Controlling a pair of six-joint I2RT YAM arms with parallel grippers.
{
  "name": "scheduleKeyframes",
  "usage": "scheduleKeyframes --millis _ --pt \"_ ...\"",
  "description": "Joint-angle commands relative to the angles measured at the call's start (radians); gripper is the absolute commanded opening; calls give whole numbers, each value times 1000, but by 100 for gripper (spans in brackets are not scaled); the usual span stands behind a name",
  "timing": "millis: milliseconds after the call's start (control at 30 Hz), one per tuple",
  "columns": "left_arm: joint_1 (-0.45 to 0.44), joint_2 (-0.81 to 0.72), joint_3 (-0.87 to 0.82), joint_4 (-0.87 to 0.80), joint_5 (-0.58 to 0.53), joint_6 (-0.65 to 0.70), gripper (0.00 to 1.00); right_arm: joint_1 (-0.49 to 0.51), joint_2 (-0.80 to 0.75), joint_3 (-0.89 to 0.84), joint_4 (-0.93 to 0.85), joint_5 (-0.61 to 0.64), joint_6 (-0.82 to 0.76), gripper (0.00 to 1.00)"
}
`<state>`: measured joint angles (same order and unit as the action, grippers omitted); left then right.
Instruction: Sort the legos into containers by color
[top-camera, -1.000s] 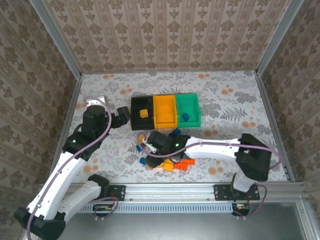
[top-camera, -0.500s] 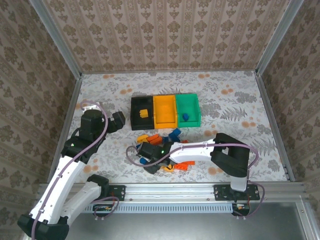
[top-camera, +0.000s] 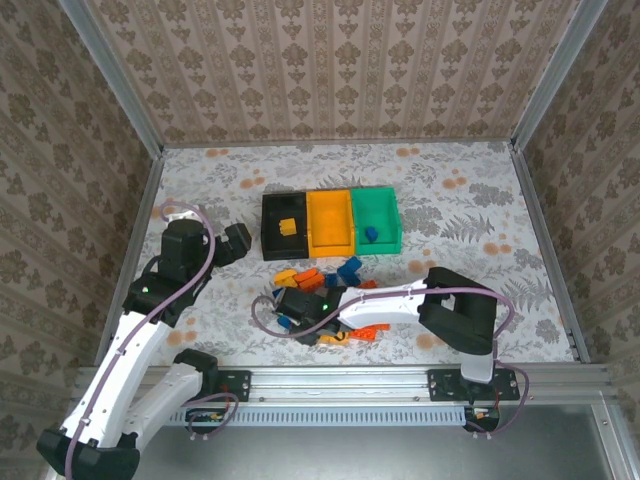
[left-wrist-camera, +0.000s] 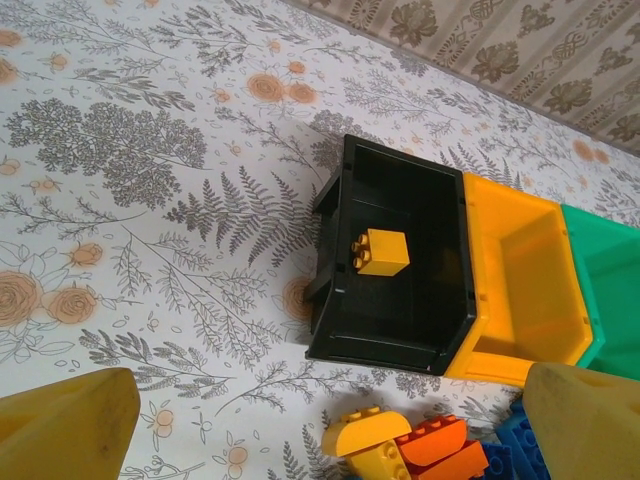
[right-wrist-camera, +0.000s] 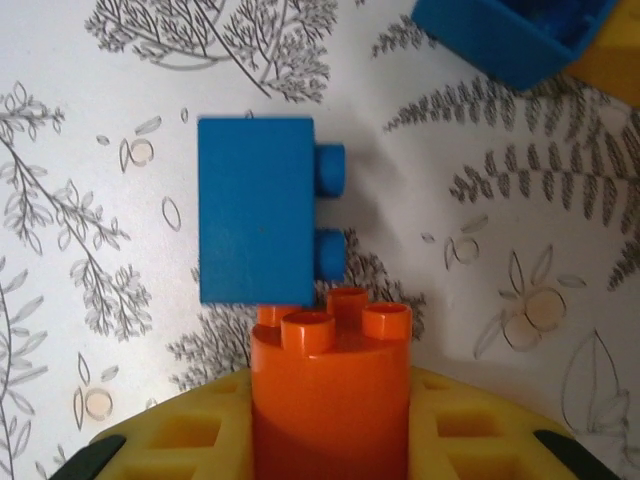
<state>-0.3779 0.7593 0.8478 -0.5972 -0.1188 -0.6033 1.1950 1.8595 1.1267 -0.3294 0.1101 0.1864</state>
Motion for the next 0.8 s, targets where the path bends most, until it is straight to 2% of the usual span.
scheduleKeyframes --millis 0,133,233,367,567,700,767 --pt "5 -5 -16 20 25 -16 100 -35 -128 -40 35 35 23 18" --pt "5 -21 -55 51 45 -22 100 -123 -255 -52 37 56 57 18" --pt "4 -22 -96 83 69 -37 100 -246 -270 -8 13 56 123 18" --pt "-5 2 -150 128 120 -62 100 -388 -183 88 -31 56 220 18" --pt "-70 43 -217 170 122 -81 100 -477 9 283 -92 99 258 20" --pt "-131 71 -239 174 109 -83 100 -500 89 377 -116 105 278 29" --pt "-154 83 -254 175 106 -87 100 -505 116 419 -130 109 280 44"
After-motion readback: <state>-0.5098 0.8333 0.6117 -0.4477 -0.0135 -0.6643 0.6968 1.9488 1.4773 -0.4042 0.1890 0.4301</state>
